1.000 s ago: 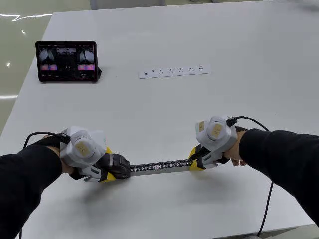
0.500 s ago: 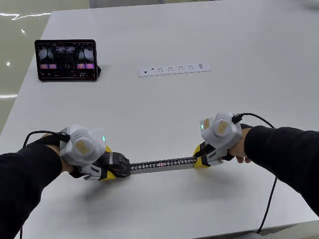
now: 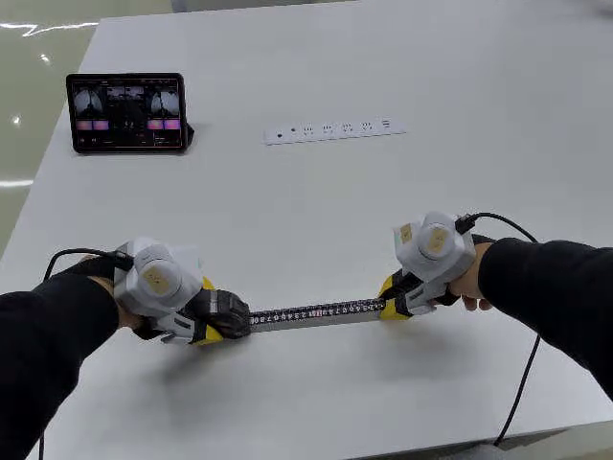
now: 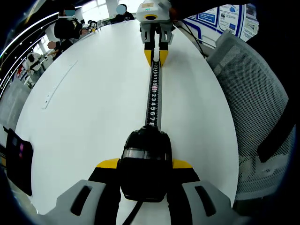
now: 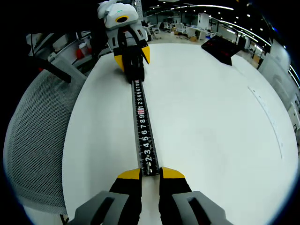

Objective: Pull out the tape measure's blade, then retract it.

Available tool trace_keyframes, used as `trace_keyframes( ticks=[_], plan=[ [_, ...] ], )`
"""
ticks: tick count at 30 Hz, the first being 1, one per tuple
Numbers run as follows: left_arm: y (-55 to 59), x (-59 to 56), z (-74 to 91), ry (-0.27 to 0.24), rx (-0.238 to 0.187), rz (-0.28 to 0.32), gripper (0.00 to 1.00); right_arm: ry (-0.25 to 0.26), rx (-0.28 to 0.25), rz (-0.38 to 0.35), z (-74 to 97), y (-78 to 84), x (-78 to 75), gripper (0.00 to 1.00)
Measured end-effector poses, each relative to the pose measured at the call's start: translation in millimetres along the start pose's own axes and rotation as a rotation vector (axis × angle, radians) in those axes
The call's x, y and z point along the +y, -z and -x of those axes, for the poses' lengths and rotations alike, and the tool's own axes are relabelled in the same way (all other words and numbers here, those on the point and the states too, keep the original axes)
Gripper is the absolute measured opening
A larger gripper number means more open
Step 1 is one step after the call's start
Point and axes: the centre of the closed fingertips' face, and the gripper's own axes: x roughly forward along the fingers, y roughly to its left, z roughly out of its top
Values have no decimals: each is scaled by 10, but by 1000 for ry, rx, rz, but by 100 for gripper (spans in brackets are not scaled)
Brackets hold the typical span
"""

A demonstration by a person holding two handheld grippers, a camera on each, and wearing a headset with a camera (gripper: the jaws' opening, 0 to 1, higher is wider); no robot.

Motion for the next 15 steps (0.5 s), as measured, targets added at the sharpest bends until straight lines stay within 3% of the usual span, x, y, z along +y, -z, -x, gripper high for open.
trace_keyframes(
  ticks=[15],
  plan=[
    [-4,-5,4,0,-1,-2,33,6,14,-5,54,90,-19,9]
  ],
)
